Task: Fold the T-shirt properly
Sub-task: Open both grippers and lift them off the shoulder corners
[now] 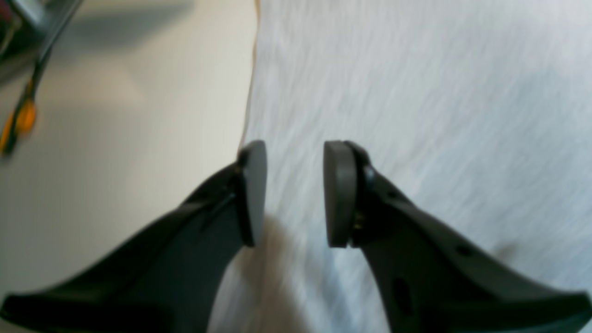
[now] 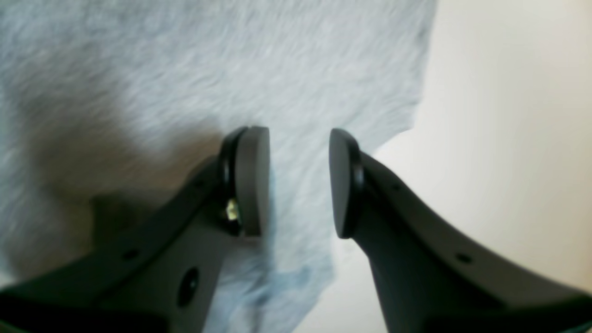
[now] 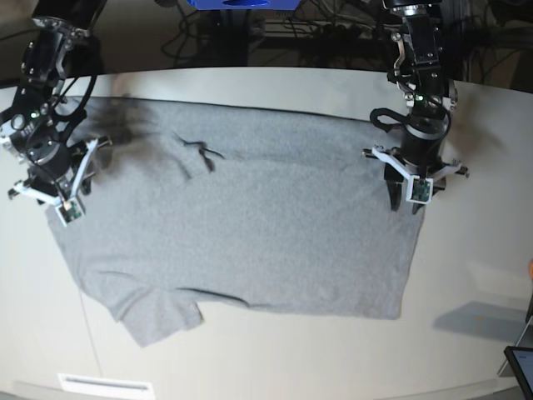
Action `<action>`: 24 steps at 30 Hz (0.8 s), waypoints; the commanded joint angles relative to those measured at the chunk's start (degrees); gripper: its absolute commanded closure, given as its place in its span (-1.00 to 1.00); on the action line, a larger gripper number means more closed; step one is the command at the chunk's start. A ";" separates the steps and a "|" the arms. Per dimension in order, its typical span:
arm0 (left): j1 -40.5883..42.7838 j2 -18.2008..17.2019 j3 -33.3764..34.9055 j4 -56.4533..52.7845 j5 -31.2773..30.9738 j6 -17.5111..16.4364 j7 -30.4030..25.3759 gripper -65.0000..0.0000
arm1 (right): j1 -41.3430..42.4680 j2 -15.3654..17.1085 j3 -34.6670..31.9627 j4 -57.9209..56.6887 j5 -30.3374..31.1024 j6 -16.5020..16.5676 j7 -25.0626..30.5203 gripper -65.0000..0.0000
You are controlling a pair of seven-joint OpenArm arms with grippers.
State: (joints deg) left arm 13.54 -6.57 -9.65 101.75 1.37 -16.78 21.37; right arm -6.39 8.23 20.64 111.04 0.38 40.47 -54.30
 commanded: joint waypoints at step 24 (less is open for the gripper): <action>0.31 -1.48 2.13 5.10 0.00 0.64 10.50 0.32 | 6.88 4.39 0.94 -5.95 0.36 -0.47 -7.81 0.35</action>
State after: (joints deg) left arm 14.50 -7.51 -7.44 105.69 1.52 -16.56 33.45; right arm -1.15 11.75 21.41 103.90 -0.05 40.23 -63.77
